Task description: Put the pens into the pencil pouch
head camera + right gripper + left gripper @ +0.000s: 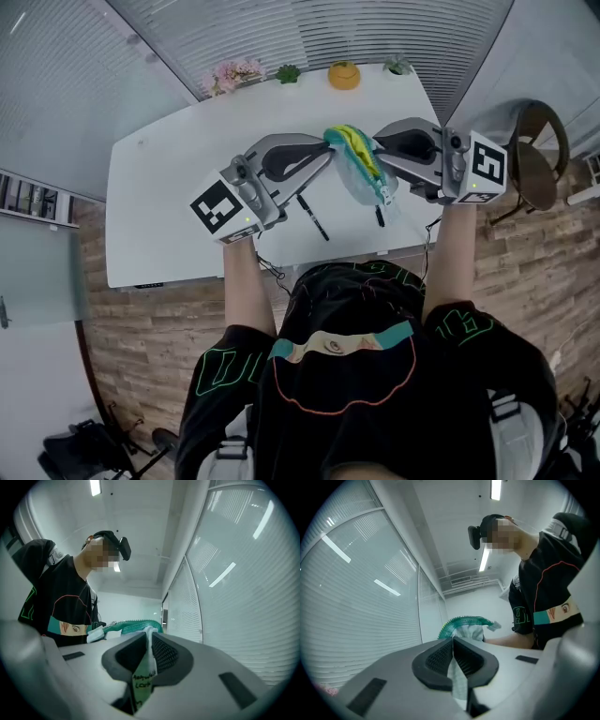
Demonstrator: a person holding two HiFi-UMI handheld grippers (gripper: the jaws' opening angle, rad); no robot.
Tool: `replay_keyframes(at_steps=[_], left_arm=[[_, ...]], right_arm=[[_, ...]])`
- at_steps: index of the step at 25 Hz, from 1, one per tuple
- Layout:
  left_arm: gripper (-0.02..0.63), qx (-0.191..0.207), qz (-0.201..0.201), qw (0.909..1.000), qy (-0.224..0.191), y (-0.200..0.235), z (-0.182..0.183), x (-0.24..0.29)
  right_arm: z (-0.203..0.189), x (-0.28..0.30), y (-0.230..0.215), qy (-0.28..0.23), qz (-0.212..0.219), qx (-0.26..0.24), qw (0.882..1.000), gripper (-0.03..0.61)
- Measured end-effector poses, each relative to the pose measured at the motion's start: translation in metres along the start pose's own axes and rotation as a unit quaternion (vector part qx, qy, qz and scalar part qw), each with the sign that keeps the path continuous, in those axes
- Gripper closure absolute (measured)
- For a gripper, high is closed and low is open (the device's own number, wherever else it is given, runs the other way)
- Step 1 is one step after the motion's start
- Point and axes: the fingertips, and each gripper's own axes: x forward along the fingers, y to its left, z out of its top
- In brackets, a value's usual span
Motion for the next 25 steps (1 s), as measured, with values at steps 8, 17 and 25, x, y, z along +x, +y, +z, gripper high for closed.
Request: replay_keyframes(at_steps=[8,17,25], left_arm=[[0.606,-0.016,0.015,0.9996,-0.015,0.006,-0.003,-0.021],[0.607,-0.015,0.024,0.9995,-0.014,0.011,-0.008,-0.030],[0.607,-0.004,0.050,0.9946,0.090,0.009,-0.042,-0.046]], right_arm=[[0.003,-0.019,-0.028,-0.025,-0.075,0.041,0.996,0.575],[-0.009,-0.038,-0.041,-0.034,-0.112,0.063,0.991,0.577],[-0.032,-0.068,-0.074,-0.051,-0.221,0.121,0.966,0.574]])
